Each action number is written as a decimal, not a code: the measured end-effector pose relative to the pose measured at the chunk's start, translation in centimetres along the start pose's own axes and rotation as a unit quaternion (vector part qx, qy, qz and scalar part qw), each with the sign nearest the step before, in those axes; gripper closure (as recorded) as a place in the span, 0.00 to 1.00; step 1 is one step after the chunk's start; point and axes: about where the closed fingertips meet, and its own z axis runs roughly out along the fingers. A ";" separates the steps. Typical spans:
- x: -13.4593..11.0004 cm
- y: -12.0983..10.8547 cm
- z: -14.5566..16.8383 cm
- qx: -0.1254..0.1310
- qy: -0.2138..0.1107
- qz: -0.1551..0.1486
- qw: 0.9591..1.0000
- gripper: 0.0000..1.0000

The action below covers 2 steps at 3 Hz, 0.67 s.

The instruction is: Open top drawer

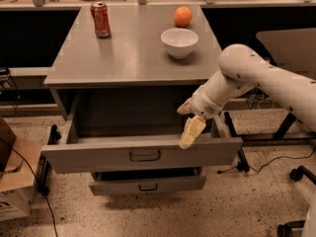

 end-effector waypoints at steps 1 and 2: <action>0.0 0.3 0.2 -0.008 0.021 -0.002 1.000 0.00; 1.2 2.4 0.1 -0.023 0.051 0.013 0.998 0.00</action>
Offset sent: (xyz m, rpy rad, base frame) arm -0.0560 -0.0228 -0.0061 -0.1771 0.1197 0.0095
